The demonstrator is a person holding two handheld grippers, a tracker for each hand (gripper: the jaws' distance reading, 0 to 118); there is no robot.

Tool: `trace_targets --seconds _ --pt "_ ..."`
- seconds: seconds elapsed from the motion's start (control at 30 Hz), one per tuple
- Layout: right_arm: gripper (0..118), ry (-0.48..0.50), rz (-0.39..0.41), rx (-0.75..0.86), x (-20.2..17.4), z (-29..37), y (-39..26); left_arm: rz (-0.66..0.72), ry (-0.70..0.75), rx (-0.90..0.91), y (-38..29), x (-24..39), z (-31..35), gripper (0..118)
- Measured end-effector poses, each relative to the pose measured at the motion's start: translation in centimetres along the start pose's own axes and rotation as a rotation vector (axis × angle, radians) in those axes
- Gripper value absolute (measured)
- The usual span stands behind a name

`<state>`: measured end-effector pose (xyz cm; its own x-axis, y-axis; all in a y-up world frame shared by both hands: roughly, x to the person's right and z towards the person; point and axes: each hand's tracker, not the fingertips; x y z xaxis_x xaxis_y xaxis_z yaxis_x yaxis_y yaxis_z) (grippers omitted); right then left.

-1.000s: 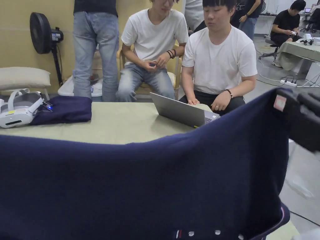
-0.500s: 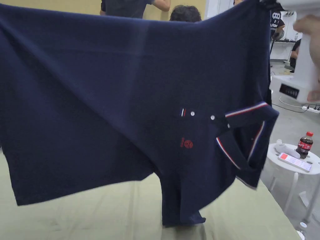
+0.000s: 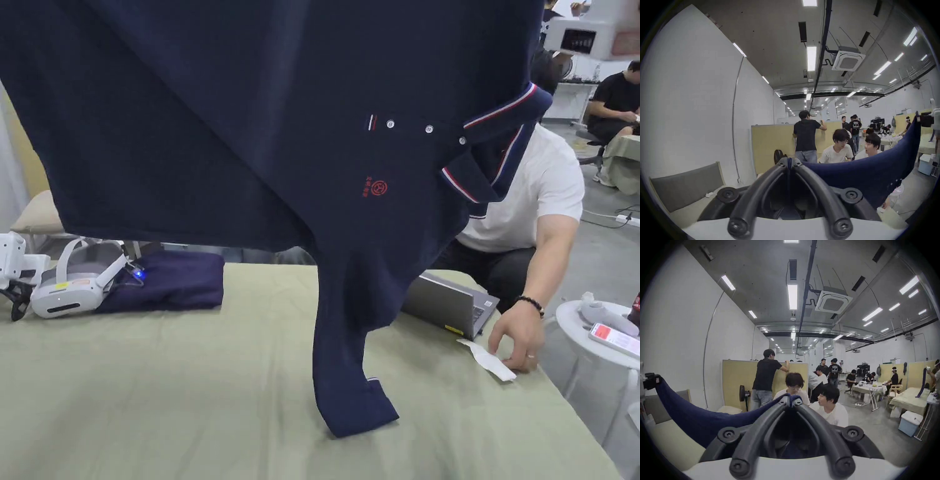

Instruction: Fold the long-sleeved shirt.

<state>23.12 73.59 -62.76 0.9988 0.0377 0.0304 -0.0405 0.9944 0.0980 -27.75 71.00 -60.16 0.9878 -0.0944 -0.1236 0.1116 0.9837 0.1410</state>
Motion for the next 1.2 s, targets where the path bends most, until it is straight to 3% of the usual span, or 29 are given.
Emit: trace_targets --seconds 0.27,0.47,0.53,0.73,0.8,1.0,1.1,1.2 --pt "2 0.101 -0.067 -0.151 1.4 6.3 -22.7 0.058 -0.105 -0.260 -21.4 0.8 4.5 0" --pt "2 0.090 -0.149 -0.395 2.5 16.1 -41.5 0.088 -0.145 -0.547 -38.4 2.8 14.7 0" --pt "2 0.089 -0.146 -0.410 2.9 20.6 -46.0 0.114 -0.146 -0.631 -42.6 2.7 18.9 0" --pt "2 0.057 -0.126 -0.426 2.7 33.6 -50.5 0.101 -0.127 -0.722 -47.4 1.8 29.3 0" --pt "2 0.053 -0.056 -0.444 2.3 37.0 -50.5 0.097 -0.133 -0.720 -48.3 0.5 31.8 0" --pt "2 0.036 -0.053 -0.471 2.1 45.6 -48.9 0.065 -0.091 -0.768 -44.8 -0.8 39.2 0" --pt "2 0.046 -0.005 -0.530 1.7 49.2 -49.0 0.083 -0.087 -0.806 -44.4 -1.6 42.5 0" --pt "2 0.073 -0.009 -0.602 1.0 52.9 -49.3 0.070 -0.101 -0.904 -44.7 -1.2 45.5 0"
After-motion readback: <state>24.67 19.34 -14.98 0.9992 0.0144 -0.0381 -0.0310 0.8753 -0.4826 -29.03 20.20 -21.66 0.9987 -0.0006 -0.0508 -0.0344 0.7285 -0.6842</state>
